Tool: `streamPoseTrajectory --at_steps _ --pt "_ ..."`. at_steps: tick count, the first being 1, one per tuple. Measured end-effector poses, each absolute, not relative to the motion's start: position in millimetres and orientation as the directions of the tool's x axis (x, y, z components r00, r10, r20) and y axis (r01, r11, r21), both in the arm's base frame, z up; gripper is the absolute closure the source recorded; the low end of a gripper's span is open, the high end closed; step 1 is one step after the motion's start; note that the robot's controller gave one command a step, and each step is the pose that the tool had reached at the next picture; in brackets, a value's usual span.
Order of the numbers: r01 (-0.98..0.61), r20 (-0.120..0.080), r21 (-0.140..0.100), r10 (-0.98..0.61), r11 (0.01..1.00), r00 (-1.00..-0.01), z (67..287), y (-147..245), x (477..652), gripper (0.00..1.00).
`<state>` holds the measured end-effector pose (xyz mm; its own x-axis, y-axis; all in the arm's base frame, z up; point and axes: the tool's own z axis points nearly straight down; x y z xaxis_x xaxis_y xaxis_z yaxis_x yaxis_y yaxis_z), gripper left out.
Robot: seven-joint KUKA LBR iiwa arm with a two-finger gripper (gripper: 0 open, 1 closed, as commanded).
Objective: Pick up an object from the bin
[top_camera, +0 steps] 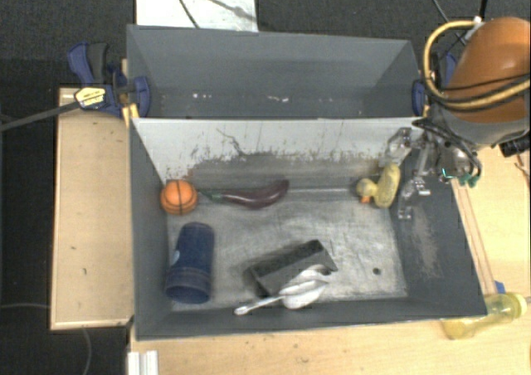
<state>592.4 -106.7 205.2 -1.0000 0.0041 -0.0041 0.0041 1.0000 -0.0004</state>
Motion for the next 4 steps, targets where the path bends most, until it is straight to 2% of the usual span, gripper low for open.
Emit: streamPoseTrajectory --at_steps 1,2,3,4 --pt "-0.038 -0.004 0.000 -0.038 0.999 -0.999 76.3 -11.0 581.8 1.00" --pt "-0.039 -0.004 0.000 -0.039 0.999 -0.999 76.3 -11.1 581.8 1.00" --pt "-0.196 0.008 0.000 -0.196 0.981 -0.981 100.0 5.2 564.3 1.00" --pt "-0.407 -0.002 0.000 -0.407 0.913 -0.913 131.7 28.8 508.2 0.00"
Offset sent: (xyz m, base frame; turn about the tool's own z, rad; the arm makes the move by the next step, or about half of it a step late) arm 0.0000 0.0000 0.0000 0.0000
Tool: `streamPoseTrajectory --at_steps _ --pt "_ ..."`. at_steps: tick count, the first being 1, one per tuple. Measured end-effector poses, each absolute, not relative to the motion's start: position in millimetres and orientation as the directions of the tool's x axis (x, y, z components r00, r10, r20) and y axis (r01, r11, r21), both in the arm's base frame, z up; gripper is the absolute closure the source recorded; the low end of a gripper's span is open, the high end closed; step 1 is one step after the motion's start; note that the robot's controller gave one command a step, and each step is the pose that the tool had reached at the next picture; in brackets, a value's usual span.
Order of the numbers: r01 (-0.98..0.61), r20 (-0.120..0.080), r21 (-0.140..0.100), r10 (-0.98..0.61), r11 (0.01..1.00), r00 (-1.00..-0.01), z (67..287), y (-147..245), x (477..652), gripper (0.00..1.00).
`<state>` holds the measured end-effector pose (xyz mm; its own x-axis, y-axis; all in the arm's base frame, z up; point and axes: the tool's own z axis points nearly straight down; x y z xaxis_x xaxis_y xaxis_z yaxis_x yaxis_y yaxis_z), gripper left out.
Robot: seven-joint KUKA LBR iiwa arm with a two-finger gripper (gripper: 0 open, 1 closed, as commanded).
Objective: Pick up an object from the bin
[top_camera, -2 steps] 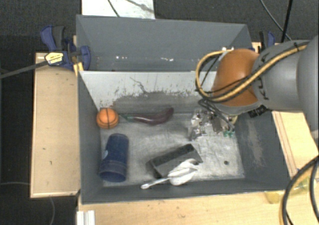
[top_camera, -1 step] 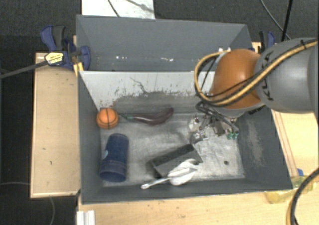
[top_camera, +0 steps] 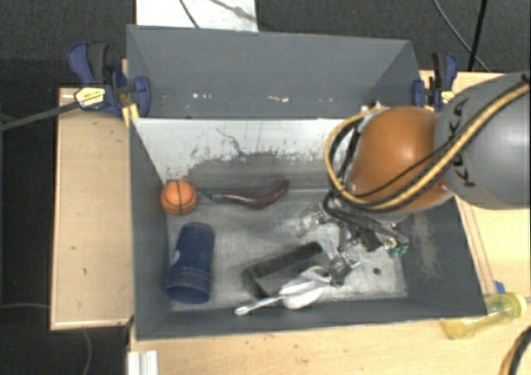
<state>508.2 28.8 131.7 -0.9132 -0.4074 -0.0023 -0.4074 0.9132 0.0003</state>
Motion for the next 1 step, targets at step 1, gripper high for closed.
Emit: streamPoseTrajectory --at_steps 1 --pt "-0.408 -0.002 0.000 -0.408 0.913 -0.913 131.7 28.7 508.2 0.00"
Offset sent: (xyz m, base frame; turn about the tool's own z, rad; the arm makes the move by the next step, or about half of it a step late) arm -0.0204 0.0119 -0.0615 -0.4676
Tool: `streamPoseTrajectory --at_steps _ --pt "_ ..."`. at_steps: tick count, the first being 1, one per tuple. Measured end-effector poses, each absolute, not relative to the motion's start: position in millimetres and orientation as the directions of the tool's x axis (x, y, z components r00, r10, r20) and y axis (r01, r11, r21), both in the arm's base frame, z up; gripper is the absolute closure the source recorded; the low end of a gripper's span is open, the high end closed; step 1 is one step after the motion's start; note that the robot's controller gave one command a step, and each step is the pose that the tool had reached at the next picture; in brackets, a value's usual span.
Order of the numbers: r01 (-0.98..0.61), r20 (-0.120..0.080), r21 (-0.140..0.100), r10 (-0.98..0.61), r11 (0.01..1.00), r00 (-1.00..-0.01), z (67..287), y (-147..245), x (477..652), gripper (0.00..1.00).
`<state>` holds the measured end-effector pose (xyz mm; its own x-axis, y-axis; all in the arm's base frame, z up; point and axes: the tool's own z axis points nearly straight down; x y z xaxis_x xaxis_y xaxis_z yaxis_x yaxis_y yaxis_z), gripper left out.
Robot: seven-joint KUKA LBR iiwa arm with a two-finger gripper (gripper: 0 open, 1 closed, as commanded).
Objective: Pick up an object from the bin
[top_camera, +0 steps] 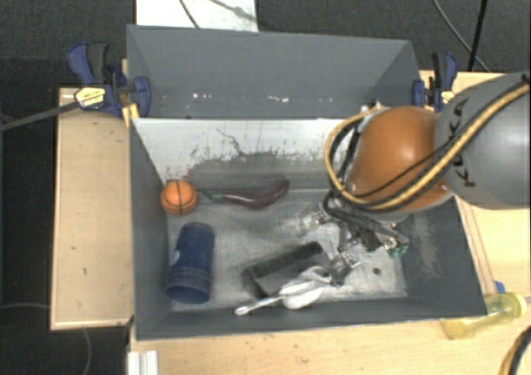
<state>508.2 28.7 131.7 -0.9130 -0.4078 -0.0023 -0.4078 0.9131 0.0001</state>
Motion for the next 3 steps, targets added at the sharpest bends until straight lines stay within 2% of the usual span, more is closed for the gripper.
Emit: streamPoseTrajectory --at_steps 1,3 --pt "-0.764 -0.035 -0.027 -0.765 0.644 -0.644 85.0 43.5 501.9 1.00" --pt "-0.760 -0.034 -0.025 -0.760 0.649 -0.649 84.7 43.1 502.6 1.00"
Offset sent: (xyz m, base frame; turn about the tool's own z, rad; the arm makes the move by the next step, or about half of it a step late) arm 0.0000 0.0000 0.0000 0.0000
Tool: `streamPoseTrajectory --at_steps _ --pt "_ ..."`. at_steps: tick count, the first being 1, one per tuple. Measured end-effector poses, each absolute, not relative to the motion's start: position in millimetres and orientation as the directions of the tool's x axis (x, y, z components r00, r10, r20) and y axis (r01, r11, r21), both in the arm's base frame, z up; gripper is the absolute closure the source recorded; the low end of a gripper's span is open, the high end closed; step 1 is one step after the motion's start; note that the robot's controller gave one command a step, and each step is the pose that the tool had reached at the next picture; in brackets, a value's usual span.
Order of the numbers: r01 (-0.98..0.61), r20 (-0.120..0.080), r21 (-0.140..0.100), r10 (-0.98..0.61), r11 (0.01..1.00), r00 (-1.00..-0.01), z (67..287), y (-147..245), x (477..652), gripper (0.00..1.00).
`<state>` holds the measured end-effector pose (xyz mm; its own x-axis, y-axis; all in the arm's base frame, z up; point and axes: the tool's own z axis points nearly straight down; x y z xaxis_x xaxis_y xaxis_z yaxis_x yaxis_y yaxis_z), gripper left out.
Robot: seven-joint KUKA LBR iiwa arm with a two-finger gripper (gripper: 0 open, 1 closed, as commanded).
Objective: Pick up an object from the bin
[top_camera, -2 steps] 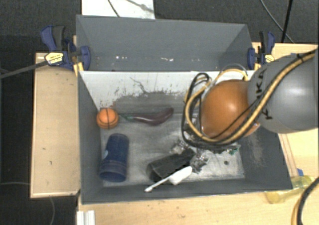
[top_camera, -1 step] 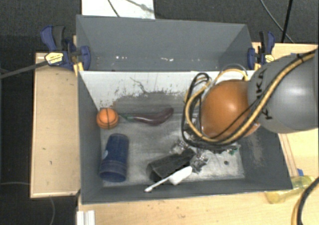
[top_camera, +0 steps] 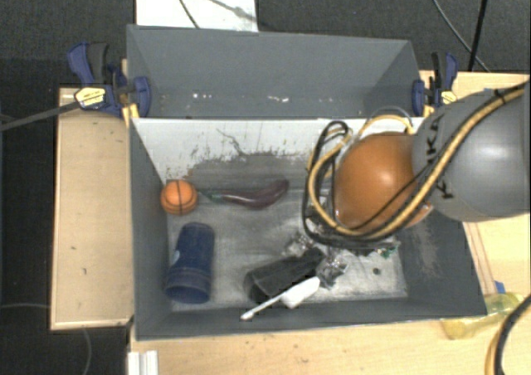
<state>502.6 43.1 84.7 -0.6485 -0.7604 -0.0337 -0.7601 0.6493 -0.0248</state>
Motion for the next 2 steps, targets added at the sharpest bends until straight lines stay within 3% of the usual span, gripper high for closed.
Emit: streamPoseTrajectory --at_steps 1,2 --pt "-0.779 -0.035 -0.015 -0.779 0.627 -0.626 84.3 39.6 505.6 1.00" --pt "-0.877 0.001 0.005 -0.877 0.481 -0.481 272.1 43.6 503.6 1.00"
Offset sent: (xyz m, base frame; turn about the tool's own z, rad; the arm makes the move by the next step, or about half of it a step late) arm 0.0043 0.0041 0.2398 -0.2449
